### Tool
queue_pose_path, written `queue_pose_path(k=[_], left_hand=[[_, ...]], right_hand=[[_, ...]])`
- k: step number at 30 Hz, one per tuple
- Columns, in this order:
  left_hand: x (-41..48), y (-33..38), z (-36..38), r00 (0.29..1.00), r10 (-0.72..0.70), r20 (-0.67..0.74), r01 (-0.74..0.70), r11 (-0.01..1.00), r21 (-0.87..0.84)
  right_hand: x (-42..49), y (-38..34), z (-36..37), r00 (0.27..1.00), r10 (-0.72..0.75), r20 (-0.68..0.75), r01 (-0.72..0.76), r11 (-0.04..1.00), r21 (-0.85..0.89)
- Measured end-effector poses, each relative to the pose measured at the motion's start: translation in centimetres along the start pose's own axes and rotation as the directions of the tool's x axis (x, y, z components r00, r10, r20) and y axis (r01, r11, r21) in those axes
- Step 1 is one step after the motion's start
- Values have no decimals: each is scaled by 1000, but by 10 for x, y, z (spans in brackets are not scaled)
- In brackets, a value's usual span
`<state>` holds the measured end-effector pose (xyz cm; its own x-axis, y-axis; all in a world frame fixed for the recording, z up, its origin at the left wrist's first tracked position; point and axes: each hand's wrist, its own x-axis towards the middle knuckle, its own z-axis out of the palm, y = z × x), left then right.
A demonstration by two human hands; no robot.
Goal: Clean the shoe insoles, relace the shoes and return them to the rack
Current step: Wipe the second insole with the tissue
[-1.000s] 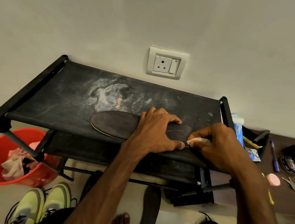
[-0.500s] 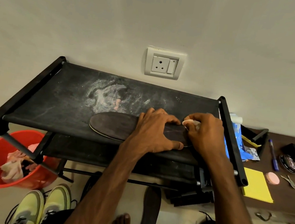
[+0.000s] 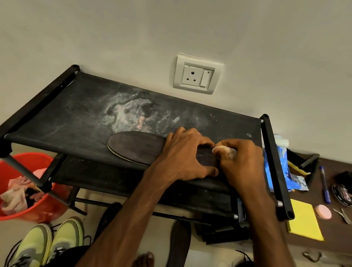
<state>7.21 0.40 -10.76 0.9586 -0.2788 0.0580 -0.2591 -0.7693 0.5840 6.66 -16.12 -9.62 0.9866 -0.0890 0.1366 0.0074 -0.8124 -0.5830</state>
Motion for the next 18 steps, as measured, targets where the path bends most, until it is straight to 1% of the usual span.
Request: queue_pose_path(k=[2, 3, 4, 6, 8, 9, 10, 11, 12, 15, 17, 18], left_hand=[[0, 0, 0, 1000, -1, 4, 1, 1000, -3], [0, -1, 0, 1000, -6, 7, 6, 1000, -11], [0, -1, -1, 1000, -12, 9, 13, 1000, -21], [0, -1, -1, 1000, -24, 14, 24, 999, -38], [1, -1, -1, 1000, -25, 13, 25, 999, -46], [1, -1, -1, 1000, -21, 10, 22, 999, -46], [1, -2, -1, 1000, -18, 5, 18, 999, -43], [1, -2, -1, 1000, -14, 1, 14, 999, -40], [1, -2, 0, 1000, -11, 1, 11, 999, -39], [1, -2, 1, 1000, -7, 4, 7, 999, -40], [2, -3, 1, 1000, -5, 9, 5, 1000, -29], [3, -4, 1, 1000, -7, 10, 8, 999, -31]], right_hand=[[2, 0, 7, 998, -16, -53, 14, 999, -32], [3, 0, 6, 999, -30, -38, 28, 999, -46], [4, 0, 3, 999, -39, 8, 40, 998, -56], [4, 2, -9, 986, -50, 161, 61, 996, -63], [2, 1, -25, 945, -42, 323, 69, 995, -72], [1, 0, -31, 928, -37, 370, 72, 994, -80], [1, 0, -34, 924, -33, 380, 73, 993, -90], [1, 0, -33, 933, -26, 358, 65, 993, -98], [1, 1, -29, 952, -11, 307, 46, 993, -107], [0, -4, -6, 998, 23, 66, -17, 996, -84], [0, -7, 5, 998, 27, -54, -30, 997, -72], [0, -9, 7, 997, 17, -77, -24, 995, -94]])
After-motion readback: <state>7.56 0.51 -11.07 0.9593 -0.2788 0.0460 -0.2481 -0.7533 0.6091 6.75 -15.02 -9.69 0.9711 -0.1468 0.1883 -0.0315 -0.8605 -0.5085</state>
